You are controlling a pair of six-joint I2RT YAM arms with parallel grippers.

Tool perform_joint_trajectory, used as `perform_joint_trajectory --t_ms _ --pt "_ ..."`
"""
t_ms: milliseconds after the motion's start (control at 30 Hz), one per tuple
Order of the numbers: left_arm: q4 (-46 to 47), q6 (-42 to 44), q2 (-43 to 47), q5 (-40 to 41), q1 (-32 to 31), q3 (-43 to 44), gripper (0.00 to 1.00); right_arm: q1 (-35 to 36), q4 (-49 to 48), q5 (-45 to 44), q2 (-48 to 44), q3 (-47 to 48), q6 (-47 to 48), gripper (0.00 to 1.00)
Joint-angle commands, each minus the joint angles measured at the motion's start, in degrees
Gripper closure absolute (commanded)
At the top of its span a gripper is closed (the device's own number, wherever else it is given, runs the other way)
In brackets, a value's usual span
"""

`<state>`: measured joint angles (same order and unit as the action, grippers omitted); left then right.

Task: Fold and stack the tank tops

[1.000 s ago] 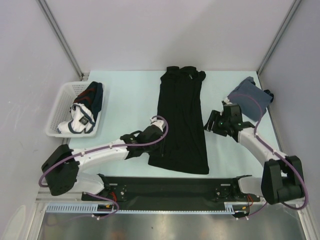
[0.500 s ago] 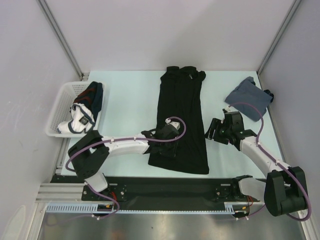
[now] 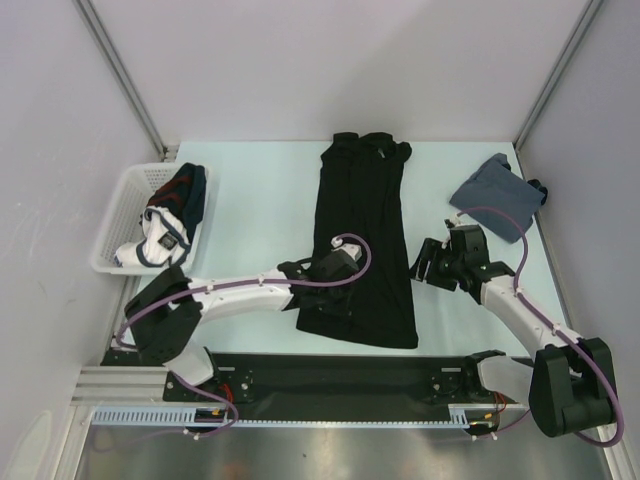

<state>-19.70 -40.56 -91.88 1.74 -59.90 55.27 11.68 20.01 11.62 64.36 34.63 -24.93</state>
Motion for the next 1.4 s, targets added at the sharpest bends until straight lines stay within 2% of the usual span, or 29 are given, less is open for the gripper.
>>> perform_joint_trajectory --t_ms 0,167,300,600,733,767,867,967,1100,1367 --pt "-1.9 -0.8 5.8 -1.0 -0.7 2.6 0.99 0.3 0.7 1.8 -1.9 -0.4 -0.5 0.35" --pt "-3.8 -1.3 10.7 -0.6 -0.8 0.1 0.99 1.9 1.5 3.3 -3.2 -2.1 -1.7 0.32" --pt "-1.7 -2.5 11.5 -1.3 -0.7 -4.5 0.99 4.8 2.0 2.6 -3.8 -3.5 -3.9 0.31" --pt "1.3 -4.8 12.3 0.5 -0.7 -13.7 0.97 10.6 4.4 -3.1 -3.1 -6.2 -9.9 0.25" --pt "1.9 -4.6 10.3 1.3 -0.4 -14.6 0.83 13.4 5.4 -5.5 -2.6 -7.1 -12.3 0.26" --pt "1.8 -4.5 10.2 1.4 -0.3 -14.5 0.72 13.7 5.5 -5.5 -2.3 -7.1 -12.7 0.27" --pt "0.0 -4.1 11.4 2.6 -0.3 -13.3 0.53 15.6 7.8 -6.8 -1.1 -6.5 -14.3 0.29" --pt "-3.5 -3.4 13.7 5.2 -0.4 -11.8 0.45 18.7 10.5 -8.4 -1.5 -5.7 -16.4 0.30" --pt "-7.4 -2.1 17.2 6.4 0.6 -10.8 0.43 22.0 14.7 -11.5 -3.0 -4.8 -20.2 0.34" --pt "-9.0 1.4 24.1 4.9 8.5 -15.1 0.41 32.4 20.9 -15.6 -3.9 -5.5 -31.3 0.43"
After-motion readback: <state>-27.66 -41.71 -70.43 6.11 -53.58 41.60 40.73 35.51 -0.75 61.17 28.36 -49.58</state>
